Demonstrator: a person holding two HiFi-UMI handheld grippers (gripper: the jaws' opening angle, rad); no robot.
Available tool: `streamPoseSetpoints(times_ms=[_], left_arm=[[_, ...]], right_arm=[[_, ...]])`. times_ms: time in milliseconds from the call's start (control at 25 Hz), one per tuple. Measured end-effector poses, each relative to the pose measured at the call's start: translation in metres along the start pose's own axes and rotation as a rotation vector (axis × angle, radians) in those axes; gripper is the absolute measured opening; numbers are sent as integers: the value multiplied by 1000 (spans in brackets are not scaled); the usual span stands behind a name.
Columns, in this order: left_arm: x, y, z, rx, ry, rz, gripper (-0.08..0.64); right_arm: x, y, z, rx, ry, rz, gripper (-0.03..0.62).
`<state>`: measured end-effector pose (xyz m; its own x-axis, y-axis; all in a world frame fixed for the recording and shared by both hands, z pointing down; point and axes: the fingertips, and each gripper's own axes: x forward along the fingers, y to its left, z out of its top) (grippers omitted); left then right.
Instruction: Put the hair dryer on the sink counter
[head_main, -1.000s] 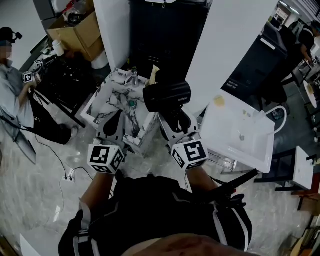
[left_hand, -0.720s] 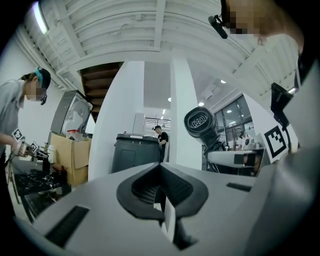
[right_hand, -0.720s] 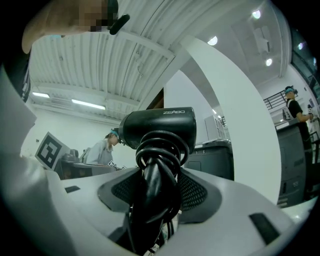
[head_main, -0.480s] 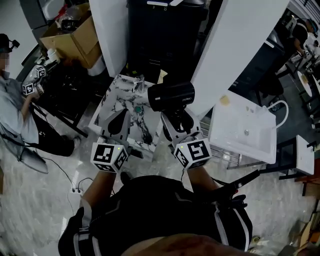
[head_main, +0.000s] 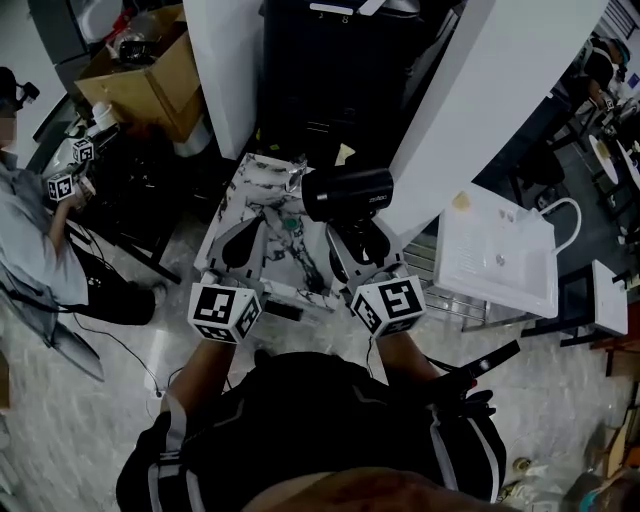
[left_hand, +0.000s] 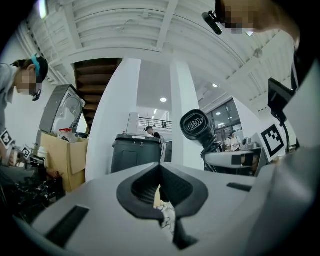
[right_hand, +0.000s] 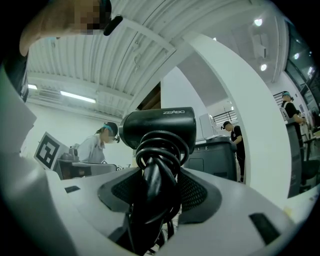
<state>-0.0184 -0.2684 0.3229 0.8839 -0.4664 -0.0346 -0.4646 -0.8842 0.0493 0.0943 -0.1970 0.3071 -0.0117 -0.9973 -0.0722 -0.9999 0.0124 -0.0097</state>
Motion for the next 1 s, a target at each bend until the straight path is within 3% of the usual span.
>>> streamPoseSetpoints(times_ms=[600,1000], left_arm=[[-14,66,-22,-2,50,-65,3],[-26,97,-53,-13,102,-59,3]], right_arm=[[46,39,-32,20,61,-92,235],[72,68,-63,34,119,-76,235]])
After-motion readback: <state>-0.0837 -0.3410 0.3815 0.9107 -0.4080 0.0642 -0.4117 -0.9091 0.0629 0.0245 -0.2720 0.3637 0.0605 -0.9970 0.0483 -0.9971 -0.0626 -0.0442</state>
